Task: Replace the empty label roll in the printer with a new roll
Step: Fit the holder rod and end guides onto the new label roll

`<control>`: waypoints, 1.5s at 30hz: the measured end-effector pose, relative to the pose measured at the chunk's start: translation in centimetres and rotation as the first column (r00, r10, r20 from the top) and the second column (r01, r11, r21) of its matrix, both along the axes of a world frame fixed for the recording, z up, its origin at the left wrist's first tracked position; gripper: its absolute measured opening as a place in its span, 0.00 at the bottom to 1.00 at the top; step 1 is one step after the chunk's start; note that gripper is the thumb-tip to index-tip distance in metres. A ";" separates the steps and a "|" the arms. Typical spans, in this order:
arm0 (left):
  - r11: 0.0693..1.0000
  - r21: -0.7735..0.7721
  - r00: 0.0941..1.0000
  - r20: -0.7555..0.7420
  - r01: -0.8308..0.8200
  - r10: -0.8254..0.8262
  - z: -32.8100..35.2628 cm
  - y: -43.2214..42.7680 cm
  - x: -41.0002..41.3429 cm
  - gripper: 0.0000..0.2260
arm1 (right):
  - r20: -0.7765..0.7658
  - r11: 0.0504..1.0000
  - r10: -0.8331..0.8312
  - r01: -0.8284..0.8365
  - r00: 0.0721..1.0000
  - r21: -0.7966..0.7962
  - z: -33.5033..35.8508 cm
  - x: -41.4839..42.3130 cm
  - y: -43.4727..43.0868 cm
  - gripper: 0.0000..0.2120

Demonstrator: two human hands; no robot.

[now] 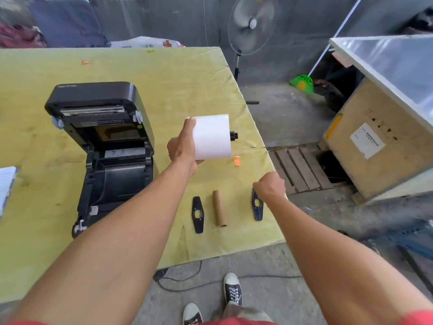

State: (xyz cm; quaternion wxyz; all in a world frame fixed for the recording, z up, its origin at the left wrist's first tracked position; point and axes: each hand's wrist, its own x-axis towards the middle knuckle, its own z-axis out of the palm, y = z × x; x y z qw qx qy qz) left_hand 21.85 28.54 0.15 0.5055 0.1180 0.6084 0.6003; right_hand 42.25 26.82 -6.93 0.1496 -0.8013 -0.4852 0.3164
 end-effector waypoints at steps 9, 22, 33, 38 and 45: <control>0.996 -0.077 0.999 0.009 -0.043 0.044 -3.1 -0.3 0.6 0.19 | 0.175 0.975 0.215 -0.202 0.961 -0.089 -2.5 -0.4 -0.4 0.08; 0.995 -0.076 0.998 0.018 -0.066 0.067 -2.9 -0.8 0.8 0.21 | 0.268 0.942 0.336 -0.325 0.903 -0.085 -2.4 0.7 -0.4 0.09; 0.998 -0.050 0.999 0.005 -0.040 0.041 -1.1 -1.3 0.2 0.20 | -0.863 0.953 0.051 0.234 0.502 0.192 7.9 -2.0 5.1 0.16; 0.999 -0.029 1.000 0.013 0.025 -0.025 -0.1 -1.4 0.8 0.18 | -0.839 0.940 0.149 0.187 0.523 0.284 9.6 -4.3 5.1 0.18; 0.997 -0.016 0.996 0.023 0.081 -0.081 1.1 -1.5 0.9 0.18 | -0.886 0.937 0.098 0.257 0.454 0.236 10.5 -4.5 4.8 0.16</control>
